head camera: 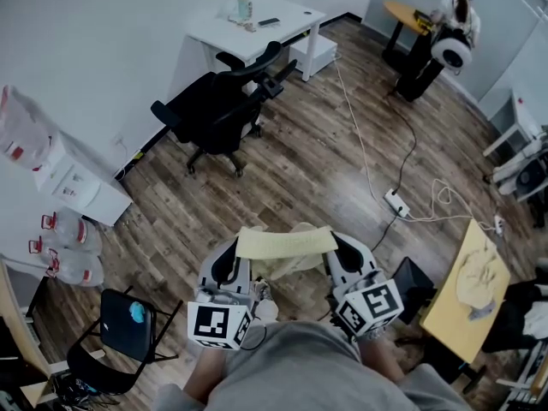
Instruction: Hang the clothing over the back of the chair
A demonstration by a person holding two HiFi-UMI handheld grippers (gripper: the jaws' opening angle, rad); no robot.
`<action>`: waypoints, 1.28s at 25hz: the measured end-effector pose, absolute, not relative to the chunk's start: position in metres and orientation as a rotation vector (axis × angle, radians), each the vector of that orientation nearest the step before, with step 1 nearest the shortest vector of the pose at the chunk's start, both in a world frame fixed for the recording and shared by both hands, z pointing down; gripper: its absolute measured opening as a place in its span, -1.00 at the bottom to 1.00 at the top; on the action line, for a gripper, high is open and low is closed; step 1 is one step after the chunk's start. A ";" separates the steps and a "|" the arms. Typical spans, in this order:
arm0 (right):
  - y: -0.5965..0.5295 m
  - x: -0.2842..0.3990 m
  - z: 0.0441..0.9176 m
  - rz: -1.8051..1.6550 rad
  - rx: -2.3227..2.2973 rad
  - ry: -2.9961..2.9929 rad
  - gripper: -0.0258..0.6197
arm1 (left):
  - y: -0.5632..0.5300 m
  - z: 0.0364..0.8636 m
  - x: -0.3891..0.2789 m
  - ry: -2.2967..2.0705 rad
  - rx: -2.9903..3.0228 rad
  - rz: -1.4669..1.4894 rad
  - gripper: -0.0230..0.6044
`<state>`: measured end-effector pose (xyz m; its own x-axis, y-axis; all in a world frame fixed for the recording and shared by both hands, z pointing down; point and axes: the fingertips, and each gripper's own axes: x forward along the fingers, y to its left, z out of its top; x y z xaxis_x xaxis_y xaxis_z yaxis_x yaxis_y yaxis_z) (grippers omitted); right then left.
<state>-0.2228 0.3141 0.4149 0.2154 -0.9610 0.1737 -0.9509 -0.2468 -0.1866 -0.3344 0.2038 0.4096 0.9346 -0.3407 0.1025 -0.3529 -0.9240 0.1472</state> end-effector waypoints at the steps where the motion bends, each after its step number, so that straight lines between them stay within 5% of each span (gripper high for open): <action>1: 0.308 -0.220 0.414 -0.387 -2.425 1.898 -0.79 | 0.197 0.409 -0.331 -0.521 2.931 0.106 -0.83; 32: 0.197 -0.190 0.420 -0.356 -2.438 1.853 -0.79 | 0.091 0.416 -0.303 -0.450 2.989 0.130 -0.83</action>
<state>-0.1896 0.1975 0.4205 0.2513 -0.9567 0.1471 -0.9431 -0.2762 -0.1852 -0.3027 0.0911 0.4163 0.9522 -0.2881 0.1016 -0.2980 -0.9492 0.1013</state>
